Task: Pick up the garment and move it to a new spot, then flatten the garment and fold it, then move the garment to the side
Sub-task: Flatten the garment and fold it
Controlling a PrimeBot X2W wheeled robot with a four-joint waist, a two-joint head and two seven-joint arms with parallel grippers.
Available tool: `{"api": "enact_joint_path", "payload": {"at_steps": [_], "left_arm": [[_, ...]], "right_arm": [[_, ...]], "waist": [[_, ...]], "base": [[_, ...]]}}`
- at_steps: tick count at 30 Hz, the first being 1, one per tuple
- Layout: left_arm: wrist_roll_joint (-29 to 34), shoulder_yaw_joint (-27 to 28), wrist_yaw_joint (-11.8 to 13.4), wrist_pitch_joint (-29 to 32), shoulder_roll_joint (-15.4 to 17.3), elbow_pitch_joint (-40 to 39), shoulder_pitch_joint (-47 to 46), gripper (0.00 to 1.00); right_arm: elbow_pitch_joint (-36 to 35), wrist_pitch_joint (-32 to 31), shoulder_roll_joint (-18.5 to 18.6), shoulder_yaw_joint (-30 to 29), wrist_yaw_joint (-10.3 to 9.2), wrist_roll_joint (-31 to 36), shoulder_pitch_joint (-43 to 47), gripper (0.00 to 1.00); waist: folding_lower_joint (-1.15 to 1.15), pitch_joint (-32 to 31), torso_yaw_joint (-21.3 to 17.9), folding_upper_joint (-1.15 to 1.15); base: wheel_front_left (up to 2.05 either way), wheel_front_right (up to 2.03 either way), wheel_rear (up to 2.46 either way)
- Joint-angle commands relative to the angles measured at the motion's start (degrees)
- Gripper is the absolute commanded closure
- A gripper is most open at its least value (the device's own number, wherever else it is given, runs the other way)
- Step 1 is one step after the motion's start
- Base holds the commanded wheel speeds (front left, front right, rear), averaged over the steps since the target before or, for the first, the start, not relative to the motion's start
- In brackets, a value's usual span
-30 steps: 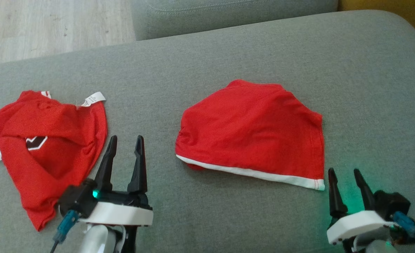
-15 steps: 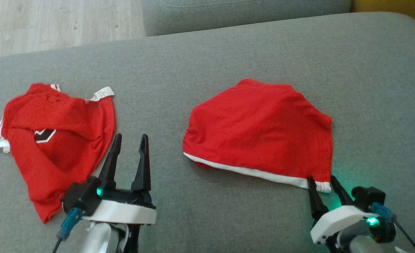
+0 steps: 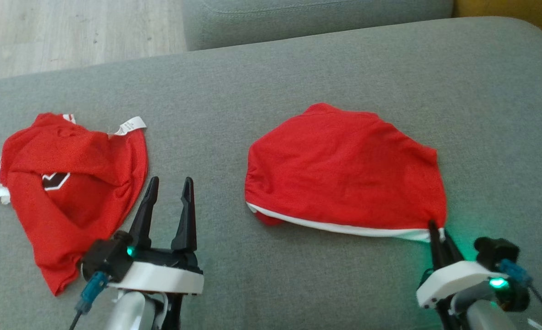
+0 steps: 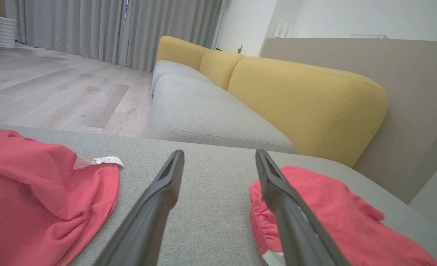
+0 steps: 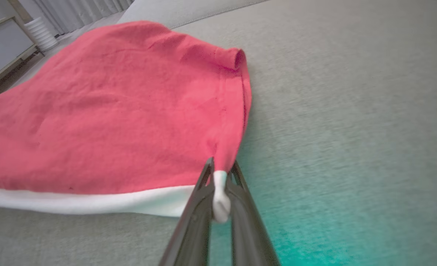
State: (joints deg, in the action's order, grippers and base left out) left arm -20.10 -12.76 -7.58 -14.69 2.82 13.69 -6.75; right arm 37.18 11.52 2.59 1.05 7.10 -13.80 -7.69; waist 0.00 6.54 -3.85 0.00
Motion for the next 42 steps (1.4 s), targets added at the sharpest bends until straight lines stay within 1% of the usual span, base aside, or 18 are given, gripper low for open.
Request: {"api": "enact_joint_path", "payload": {"at_steps": [1, 11, 14, 20, 23, 26, 30, 35, 38, 42], "left_arm": [[0.32, 1.67, 0.09, -0.30, 0.06, -1.58, -2.02, 0.00], [-0.04, -2.55, 0.09, -0.30, 0.10, 0.28, -2.93, 0.00], [-0.52, -5.43, 0.09, -0.30, 0.42, 1.79, -3.68, 0.00], [-2.81, -13.02, 0.09, -0.30, 1.72, 5.65, -5.90, 0.00], [-4.92, -17.10, 0.09, -0.30, 2.44, 7.82, -7.10, 0.00], [-8.31, -20.68, 0.09, -0.30, 2.94, 10.35, -8.52, 0.00], [-13.36, -24.12, 0.09, -0.30, 3.41, 13.96, -10.95, 0.00], [-17.77, -27.78, 0.09, -0.30, 3.55, 18.94, -14.36, 0.00], [-20.39, -30.08, 0.09, -0.30, 3.39, 20.47, -16.07, 0.00], [-23.50, -33.03, 0.09, -0.30, 3.62, 20.41, -17.95, 0.00]], "right_arm": [[-2.10, 0.89, 0.29, 0.33, 0.39, 0.74, -2.37, 1.00], [-4.61, -0.60, 0.29, -5.28, 0.39, 3.68, -2.64, 1.00], [-5.23, -1.05, 0.29, -6.92, 0.39, 4.53, -2.68, 1.00], [-6.29, -1.73, 0.29, -7.71, 0.39, 5.02, -2.85, 1.00], [-6.67, -1.90, 0.29, -7.65, 0.39, 4.87, -3.04, 1.00], [-6.90, -2.05, 0.29, -7.57, 0.39, 4.85, -3.26, 1.00], [-7.09, -2.03, 0.29, -7.65, 0.39, 4.85, -3.71, 1.00], [-7.28, -1.92, 0.29, -7.61, 0.39, 4.80, -4.20, 1.00], [-7.41, -1.87, 0.29, -7.47, 0.39, 4.76, -4.47, 1.00], [-7.48, -1.81, 0.29, -7.36, 0.39, 4.76, -4.76, 1.00]], "waist": [[0.00, -0.01, -0.17, 0.00], [0.00, 0.52, -0.33, 0.00], [0.00, 0.89, -0.06, 0.00], [0.00, 1.65, -0.08, 0.00], [0.00, 2.08, -0.22, 0.00], [0.00, 2.64, -0.43, 0.00], [0.00, 3.44, -0.72, 0.00], [0.00, 4.35, -0.98, 0.00], [0.00, 4.88, -1.11, 0.00], [0.00, 5.48, -1.22, 0.00]], "base": [[0.00, 0.00, 0.00], [0.00, 0.00, 0.00], [0.00, 0.00, 0.00], [0.00, 0.00, 0.00], [0.00, 0.00, 0.00], [0.00, 0.00, 0.00], [0.00, 0.00, 0.00], [0.00, 0.00, 0.00], [0.00, 0.00, 0.00], [0.00, 0.00, 0.00]]}}
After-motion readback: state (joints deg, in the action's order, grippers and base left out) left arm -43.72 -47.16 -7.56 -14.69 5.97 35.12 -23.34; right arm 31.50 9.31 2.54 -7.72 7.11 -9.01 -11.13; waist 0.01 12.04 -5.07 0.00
